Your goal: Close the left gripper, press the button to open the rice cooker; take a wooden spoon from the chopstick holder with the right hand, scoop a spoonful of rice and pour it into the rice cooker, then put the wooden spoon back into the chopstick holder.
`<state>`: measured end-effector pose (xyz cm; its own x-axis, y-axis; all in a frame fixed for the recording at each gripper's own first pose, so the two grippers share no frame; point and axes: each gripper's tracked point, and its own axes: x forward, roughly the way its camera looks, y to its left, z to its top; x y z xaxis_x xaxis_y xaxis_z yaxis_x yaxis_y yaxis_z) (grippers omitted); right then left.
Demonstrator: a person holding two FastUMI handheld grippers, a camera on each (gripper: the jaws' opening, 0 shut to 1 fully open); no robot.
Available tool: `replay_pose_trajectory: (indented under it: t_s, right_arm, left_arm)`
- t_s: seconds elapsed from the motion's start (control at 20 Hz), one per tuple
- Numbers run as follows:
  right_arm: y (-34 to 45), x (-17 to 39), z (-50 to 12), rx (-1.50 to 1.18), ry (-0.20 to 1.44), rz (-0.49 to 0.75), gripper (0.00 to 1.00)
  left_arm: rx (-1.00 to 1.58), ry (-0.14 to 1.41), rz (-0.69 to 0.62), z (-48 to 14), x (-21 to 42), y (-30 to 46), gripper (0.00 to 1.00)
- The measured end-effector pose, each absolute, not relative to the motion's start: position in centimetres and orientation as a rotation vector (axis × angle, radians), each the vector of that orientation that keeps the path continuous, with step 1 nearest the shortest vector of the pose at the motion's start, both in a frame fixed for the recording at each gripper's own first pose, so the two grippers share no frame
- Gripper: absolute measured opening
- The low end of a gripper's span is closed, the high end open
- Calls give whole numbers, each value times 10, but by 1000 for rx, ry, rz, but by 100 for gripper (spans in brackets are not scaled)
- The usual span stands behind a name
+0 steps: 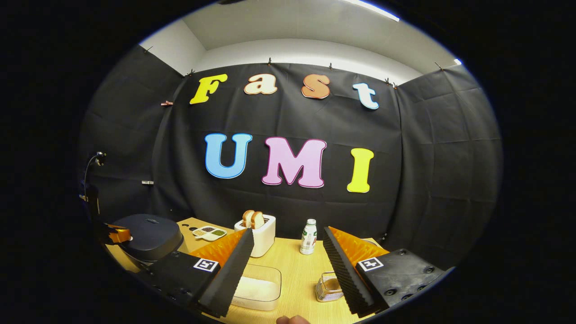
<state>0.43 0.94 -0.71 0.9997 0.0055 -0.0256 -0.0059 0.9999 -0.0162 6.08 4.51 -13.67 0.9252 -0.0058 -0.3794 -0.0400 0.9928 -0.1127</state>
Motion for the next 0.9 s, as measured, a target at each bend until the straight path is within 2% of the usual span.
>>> replay_pose_trajectory:
  t_s: [0.5, 0.75, 0.85, 0.9]
  right_arm:
    - [7, 2, -3, -20, 14, 3, 96]
    - [0, 2, -3, -16, 13, -12, 96]
    - [-2, 4, -5, -14, 15, -17, 96]
    - [-4, 4, -6, -8, 20, -19, 96]
  left_arm:
    - [-105, 340, 30, -127, 57, 44, 8]
    - [-36, 248, 63, -90, 52, 45, 8]
    - [-50, 235, 69, -79, 49, 43, 12]
    - [-56, 227, 71, -72, 49, 42, 16]
